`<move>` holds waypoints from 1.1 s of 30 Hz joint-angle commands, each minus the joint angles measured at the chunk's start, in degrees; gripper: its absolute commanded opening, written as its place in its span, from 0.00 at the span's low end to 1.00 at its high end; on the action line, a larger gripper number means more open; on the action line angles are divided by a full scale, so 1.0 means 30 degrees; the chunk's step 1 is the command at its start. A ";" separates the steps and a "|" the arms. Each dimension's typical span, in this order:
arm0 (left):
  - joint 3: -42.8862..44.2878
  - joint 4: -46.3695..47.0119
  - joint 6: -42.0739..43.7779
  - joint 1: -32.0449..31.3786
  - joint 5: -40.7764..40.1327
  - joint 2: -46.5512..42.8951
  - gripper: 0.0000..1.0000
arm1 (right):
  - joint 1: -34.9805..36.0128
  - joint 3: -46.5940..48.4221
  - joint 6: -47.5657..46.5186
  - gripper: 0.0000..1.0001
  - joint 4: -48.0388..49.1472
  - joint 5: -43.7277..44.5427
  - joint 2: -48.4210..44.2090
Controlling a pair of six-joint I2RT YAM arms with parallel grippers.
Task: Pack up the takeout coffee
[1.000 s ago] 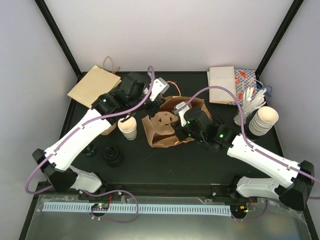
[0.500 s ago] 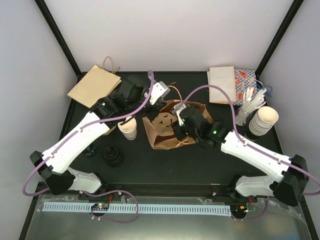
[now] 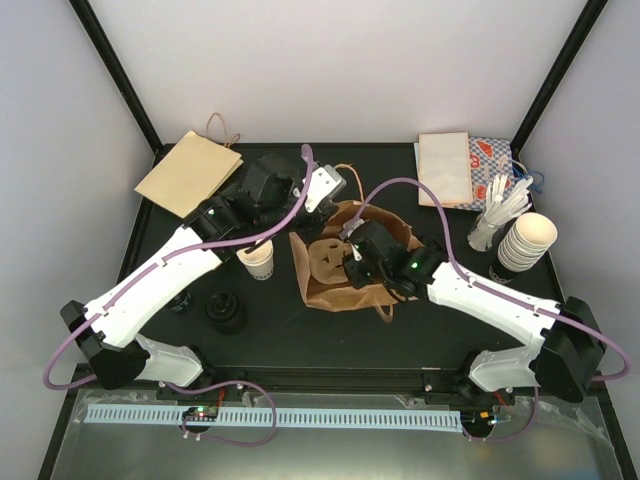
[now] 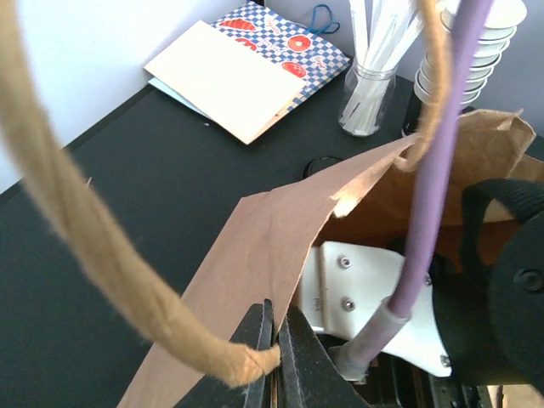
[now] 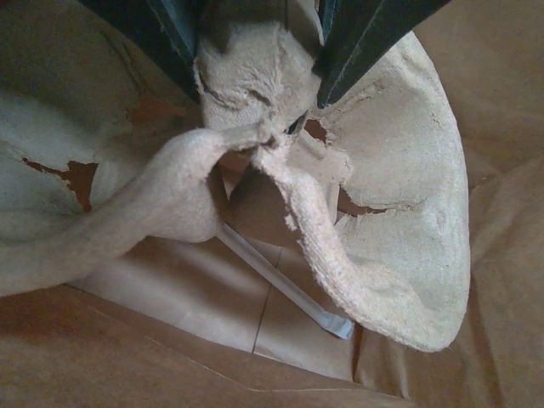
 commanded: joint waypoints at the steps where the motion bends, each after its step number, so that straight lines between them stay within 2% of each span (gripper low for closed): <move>1: 0.0010 0.1378 -0.0030 -0.0376 -0.0476 -0.0269 0.02 | -0.0090 -0.0301 0.0238 0.34 0.0610 0.0193 0.0538; 33: -0.0795 0.1172 -0.0043 -0.1300 -0.0634 -0.1309 0.02 | -0.0076 -0.0548 -0.0024 0.33 0.0488 0.0724 0.1530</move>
